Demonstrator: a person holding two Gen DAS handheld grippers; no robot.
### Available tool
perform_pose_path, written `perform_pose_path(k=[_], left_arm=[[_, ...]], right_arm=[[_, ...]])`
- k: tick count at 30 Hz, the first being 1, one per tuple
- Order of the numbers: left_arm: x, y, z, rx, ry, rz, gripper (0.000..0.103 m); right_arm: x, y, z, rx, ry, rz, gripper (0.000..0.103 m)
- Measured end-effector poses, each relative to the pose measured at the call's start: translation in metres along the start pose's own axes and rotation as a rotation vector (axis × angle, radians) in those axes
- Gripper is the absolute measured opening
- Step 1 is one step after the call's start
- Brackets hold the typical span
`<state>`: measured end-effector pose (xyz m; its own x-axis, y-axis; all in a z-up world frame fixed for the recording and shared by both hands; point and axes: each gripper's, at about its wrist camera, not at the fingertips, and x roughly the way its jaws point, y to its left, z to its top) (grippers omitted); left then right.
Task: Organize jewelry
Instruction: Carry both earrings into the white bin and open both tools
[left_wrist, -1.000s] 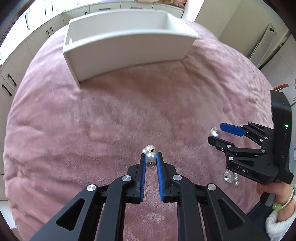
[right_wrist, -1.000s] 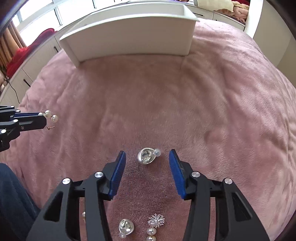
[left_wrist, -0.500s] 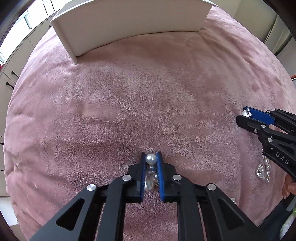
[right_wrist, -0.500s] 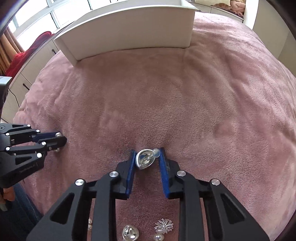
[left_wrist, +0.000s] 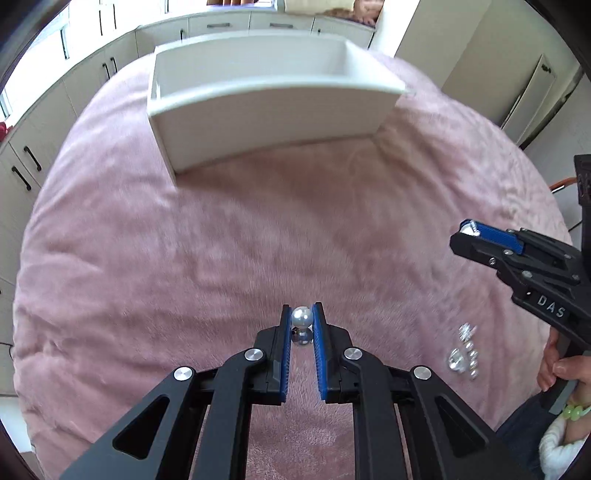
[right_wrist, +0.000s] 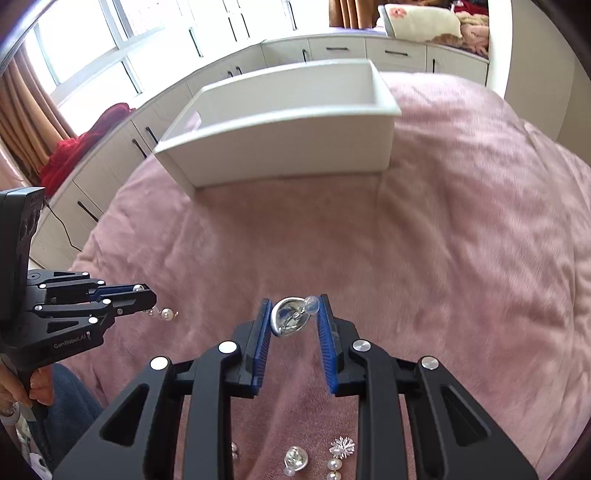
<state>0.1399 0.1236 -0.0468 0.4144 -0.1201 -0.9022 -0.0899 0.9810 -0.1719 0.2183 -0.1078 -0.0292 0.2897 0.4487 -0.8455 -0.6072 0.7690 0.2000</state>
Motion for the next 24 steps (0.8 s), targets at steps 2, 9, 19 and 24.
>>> perform_pose_path(k=[2,9,19,24], left_arm=[[-0.013,0.003,0.014,0.015,-0.036,0.000,0.016],[-0.059,-0.003,0.083,0.068,-0.157,0.039,0.016],[-0.067,0.019,0.173,0.100,-0.191,0.148,0.016],[-0.030,0.045,0.202,0.044,-0.126,0.151,0.016]], right_arm=[[-0.006,0.004,0.014,-0.011,-0.022,0.006,0.025],[-0.016,0.025,0.075,-0.084,-0.092,-0.008,0.025],[-0.001,0.033,0.170,-0.105,-0.144,-0.033,0.025],[0.034,0.020,0.207,-0.069,-0.099,-0.033,0.025]])
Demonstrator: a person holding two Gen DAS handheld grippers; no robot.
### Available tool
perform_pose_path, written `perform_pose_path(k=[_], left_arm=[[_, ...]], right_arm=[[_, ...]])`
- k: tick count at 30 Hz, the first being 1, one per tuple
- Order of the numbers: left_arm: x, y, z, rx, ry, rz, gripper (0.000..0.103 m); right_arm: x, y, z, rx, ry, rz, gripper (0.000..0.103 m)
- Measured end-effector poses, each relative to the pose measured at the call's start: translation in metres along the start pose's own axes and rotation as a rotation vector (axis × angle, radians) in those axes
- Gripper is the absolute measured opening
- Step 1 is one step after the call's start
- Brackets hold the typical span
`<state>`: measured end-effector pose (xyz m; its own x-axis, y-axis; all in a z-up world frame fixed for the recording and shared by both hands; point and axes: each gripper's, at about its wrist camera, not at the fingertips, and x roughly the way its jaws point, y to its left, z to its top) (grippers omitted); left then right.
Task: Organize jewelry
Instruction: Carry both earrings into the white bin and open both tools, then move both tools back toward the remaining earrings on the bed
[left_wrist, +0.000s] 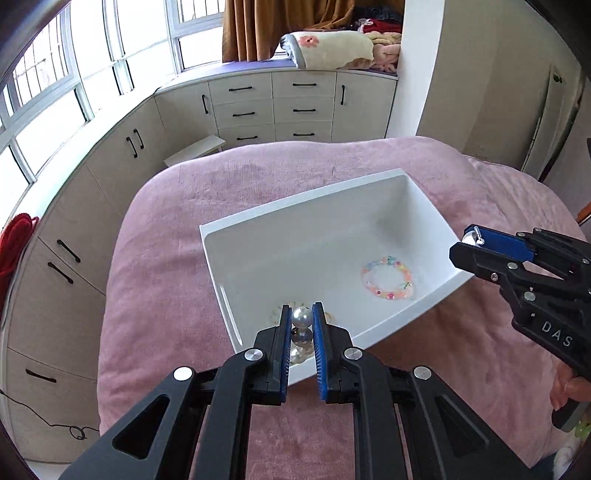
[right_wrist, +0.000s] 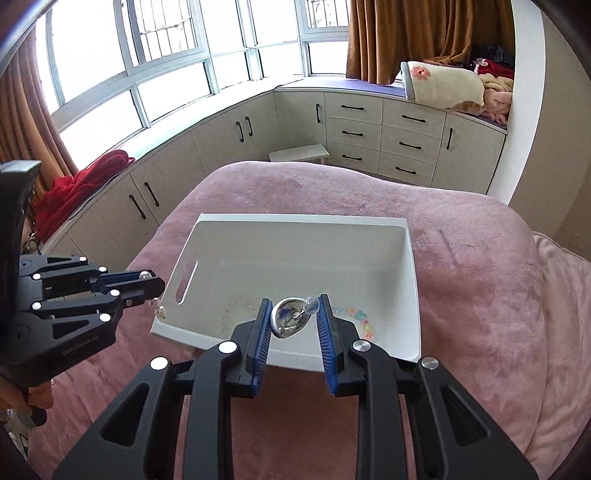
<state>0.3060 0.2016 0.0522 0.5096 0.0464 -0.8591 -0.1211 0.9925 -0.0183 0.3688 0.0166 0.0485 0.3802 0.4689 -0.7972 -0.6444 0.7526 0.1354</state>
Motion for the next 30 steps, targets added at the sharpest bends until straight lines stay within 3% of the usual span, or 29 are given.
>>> perform_pose_path(k=[6,11,14,18,19,22,25,30], left_arm=[[0.056,0.016,0.010,0.006,0.075,0.023,0.016],[0.087,0.024,0.018,-0.035,0.089,-0.004,0.016],[0.102,0.023,0.020,-0.044,0.104,-0.015,0.016],[0.112,0.018,0.023,-0.016,0.108,0.026,0.017],[0.112,0.018,0.023,-0.018,0.104,0.032,0.020],[0.103,0.017,0.023,-0.039,0.062,0.048,0.045],[0.088,0.017,0.024,-0.062,0.022,0.043,0.057],[0.051,0.004,0.021,-0.051,-0.059,0.041,0.058]], right_arm=[[0.056,-0.014,0.012,0.011,0.079,-0.050,0.025],[0.095,-0.021,0.012,0.027,0.127,-0.086,0.025],[0.108,-0.024,0.009,0.035,0.142,-0.093,0.025],[0.113,-0.027,0.008,0.036,0.149,-0.092,0.027],[0.112,-0.025,0.009,0.027,0.146,-0.100,0.028],[0.102,-0.021,0.011,0.005,0.112,-0.117,0.053],[0.086,-0.021,0.017,0.007,0.076,-0.108,0.057],[0.053,-0.019,0.017,0.005,0.019,-0.108,0.060]])
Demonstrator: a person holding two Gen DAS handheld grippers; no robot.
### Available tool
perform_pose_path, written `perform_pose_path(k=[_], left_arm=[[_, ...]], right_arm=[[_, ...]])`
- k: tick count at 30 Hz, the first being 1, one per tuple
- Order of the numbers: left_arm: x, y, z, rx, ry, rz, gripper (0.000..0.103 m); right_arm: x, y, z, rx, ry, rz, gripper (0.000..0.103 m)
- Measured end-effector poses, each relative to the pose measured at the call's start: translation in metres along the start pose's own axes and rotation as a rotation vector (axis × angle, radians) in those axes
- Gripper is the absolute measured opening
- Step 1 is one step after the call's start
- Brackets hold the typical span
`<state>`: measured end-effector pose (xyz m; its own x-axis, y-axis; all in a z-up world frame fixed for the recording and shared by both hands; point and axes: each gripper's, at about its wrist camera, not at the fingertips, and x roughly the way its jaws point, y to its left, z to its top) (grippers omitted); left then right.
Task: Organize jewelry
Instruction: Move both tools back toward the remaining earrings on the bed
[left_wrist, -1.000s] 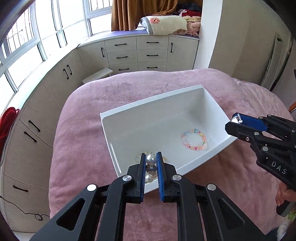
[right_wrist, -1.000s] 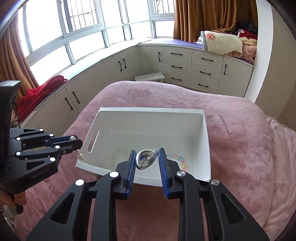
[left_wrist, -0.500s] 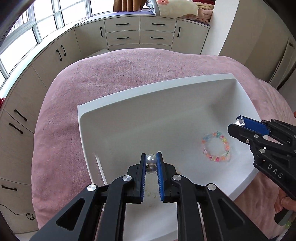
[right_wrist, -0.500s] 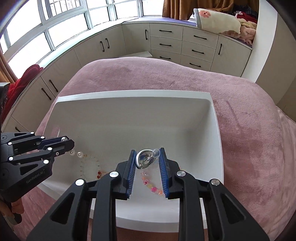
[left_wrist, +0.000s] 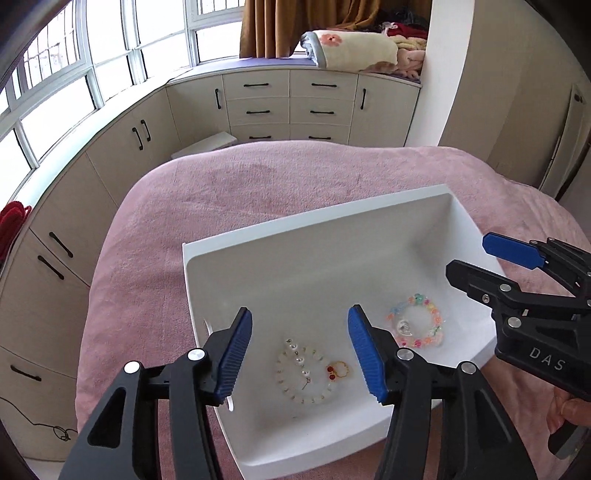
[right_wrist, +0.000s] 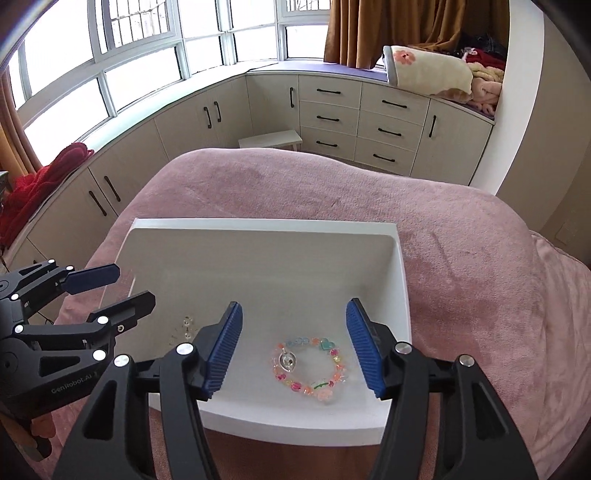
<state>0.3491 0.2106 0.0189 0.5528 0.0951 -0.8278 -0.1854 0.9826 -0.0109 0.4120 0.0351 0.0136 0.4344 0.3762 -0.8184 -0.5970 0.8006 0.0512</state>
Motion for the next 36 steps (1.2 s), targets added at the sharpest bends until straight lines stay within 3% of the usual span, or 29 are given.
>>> perform_pose_path(k=[3,8,18,26,30,36], left_arm=[[-0.023,-0.009,-0.005,0.011,-0.027,-0.022,0.058],[-0.064,-0.028,-0.034,0.067,-0.052,-0.040,0.071],[-0.111,-0.078,-0.142,0.196,-0.019,-0.116,0.076],[-0.124,-0.106,-0.206,0.211,0.047,-0.164,0.078],[-0.120,-0.120,-0.235,0.262,0.092,-0.146,0.078],[-0.111,-0.144,-0.264,0.358,0.179,-0.189,0.078]], right_arm=[[-0.027,-0.001,-0.009,-0.010,-0.031,0.000,0.065],[-0.081,-0.002,-0.041,-0.054,-0.067,-0.013,0.077],[-0.168,-0.014,-0.170,-0.094,-0.020,-0.003,0.081],[-0.181,-0.020,-0.251,-0.084,0.087,-0.009,0.081],[-0.180,-0.018,-0.273,-0.078,0.122,-0.002,0.081],[-0.166,-0.011,-0.301,-0.102,0.194,0.014,0.078]])
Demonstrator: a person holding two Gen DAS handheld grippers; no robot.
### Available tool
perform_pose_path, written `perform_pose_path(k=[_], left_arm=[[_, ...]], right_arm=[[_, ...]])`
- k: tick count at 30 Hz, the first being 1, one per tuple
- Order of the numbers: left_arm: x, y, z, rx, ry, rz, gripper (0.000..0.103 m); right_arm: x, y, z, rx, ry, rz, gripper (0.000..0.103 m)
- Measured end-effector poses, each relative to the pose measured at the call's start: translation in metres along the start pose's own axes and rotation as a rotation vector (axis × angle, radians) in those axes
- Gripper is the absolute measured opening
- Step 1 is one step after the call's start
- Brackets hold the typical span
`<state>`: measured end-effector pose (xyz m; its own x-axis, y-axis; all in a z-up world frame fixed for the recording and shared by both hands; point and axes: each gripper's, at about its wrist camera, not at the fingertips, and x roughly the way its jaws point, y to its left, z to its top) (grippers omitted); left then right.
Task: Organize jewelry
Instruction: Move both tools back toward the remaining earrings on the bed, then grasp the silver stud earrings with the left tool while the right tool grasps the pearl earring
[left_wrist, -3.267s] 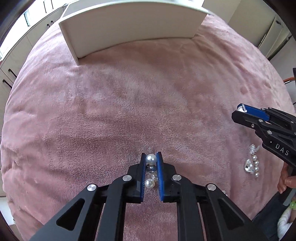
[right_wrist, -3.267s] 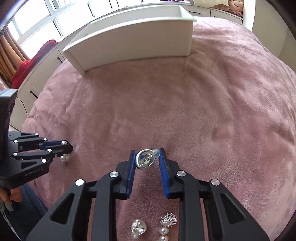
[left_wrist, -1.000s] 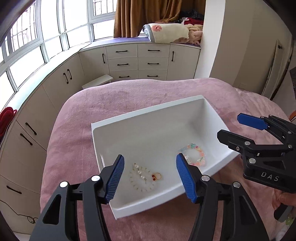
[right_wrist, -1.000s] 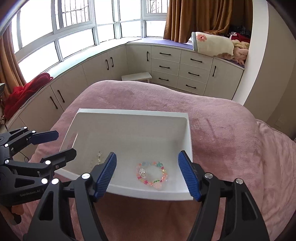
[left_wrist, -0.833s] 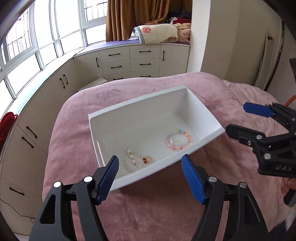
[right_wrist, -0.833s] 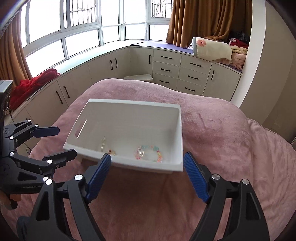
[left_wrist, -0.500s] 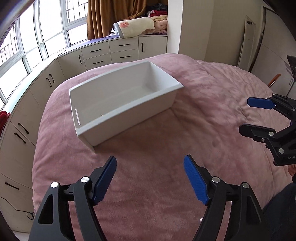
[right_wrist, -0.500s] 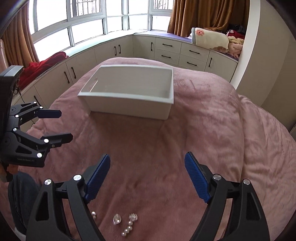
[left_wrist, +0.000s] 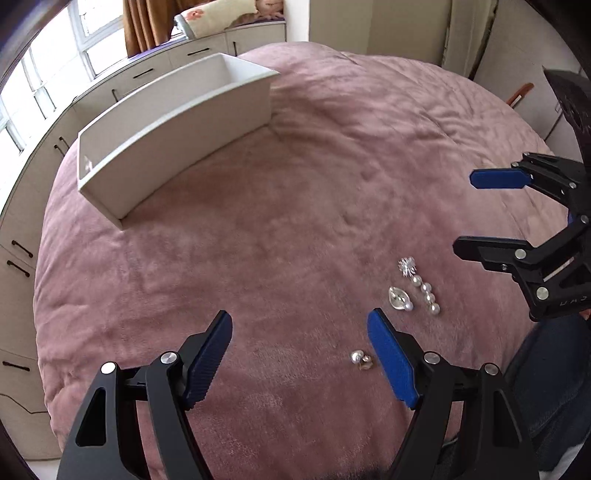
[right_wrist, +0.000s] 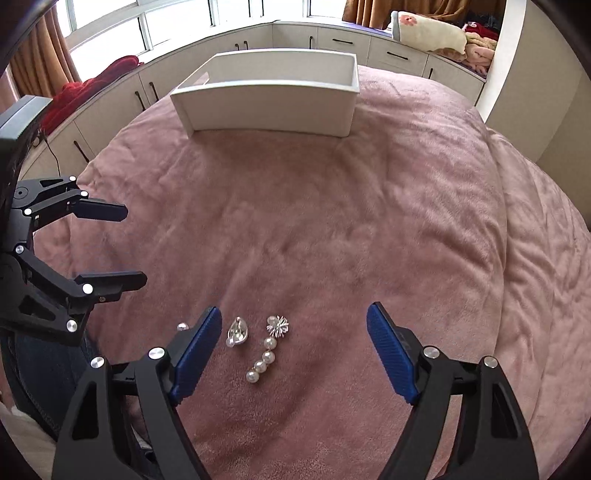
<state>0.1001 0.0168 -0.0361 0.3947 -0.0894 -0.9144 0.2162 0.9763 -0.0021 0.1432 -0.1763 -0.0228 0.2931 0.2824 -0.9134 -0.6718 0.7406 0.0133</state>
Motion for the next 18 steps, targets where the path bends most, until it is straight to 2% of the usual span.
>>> perform_pose_path(k=[9,13,18], left_arm=[[0.037,-0.040,-0.020,0.175,0.130,-0.051,0.078],[0.055,-0.044,-0.027,0.190,0.170,-0.037,0.078],[0.067,-0.041,-0.025,0.150,0.197,-0.033,0.078]], right_arm=[[0.037,0.012,-0.031,-0.046,0.137,0.011,0.069],[0.049,0.014,-0.039,-0.048,0.162,0.015,0.066],[0.060,0.014,-0.042,-0.051,0.175,0.014,0.064]])
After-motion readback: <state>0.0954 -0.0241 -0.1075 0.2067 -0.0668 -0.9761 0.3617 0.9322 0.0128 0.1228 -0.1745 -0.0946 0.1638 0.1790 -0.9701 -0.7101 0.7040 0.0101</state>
